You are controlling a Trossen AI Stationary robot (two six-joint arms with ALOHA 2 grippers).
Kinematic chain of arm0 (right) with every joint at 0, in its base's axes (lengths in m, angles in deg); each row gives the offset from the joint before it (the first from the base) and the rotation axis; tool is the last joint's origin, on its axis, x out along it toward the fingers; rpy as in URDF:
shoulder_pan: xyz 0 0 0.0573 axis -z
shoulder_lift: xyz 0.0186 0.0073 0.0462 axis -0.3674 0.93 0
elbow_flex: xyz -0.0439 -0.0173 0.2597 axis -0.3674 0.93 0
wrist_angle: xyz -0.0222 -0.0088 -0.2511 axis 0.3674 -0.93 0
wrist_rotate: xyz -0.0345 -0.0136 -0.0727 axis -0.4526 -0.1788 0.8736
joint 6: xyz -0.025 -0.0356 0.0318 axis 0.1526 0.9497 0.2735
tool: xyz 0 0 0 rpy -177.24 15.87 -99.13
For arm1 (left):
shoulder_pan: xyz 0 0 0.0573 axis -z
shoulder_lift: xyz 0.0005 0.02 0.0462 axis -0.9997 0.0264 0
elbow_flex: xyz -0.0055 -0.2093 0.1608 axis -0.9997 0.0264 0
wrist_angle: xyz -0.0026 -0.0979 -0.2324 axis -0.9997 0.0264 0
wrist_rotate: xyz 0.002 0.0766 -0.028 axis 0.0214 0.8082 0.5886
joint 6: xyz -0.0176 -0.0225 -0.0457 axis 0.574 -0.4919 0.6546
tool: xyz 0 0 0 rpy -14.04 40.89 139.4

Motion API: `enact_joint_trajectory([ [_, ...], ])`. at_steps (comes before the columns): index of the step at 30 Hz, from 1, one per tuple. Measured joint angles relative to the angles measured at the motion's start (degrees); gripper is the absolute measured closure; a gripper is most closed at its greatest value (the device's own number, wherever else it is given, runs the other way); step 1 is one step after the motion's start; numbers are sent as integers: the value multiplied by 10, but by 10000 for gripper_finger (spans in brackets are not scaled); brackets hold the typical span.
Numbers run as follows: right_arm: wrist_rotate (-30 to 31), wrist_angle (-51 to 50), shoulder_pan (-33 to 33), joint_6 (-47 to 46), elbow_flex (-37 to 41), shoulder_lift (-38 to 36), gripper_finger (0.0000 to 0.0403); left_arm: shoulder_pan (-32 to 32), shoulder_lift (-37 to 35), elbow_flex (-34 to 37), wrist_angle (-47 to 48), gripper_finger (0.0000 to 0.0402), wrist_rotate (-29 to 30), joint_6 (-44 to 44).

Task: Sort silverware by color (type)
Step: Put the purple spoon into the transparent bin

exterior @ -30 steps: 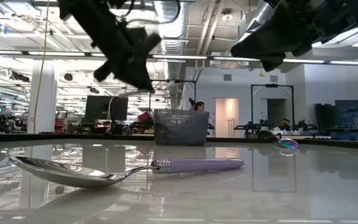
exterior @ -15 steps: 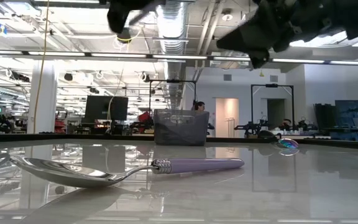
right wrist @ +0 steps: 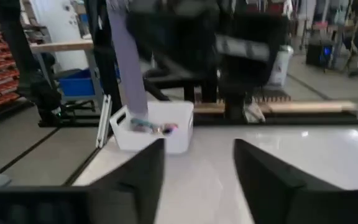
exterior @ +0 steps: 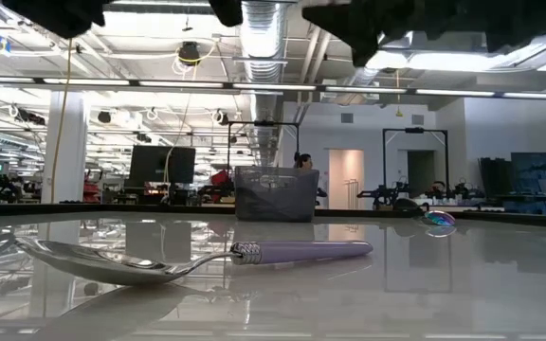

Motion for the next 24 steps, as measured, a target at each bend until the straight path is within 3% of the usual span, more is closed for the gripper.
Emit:
enact_joint_trajectory([
  [5, -12, -21, -1, 19, -25, 0, 106, -13, 39, -34, -9, 368, -24, -8],
  [10, -77, -32, -6, 31, -37, 0, 60, -28, 46, -66, 11, 368, -40, -33],
  [14, -64, -32, -12, 40, -44, 0, 49, -37, 46, -83, 44, 368, -26, -46],
  [24, -35, -26, -4, 61, -64, 0, 59, -39, 46, -101, 83, 368, 87, -89],
])
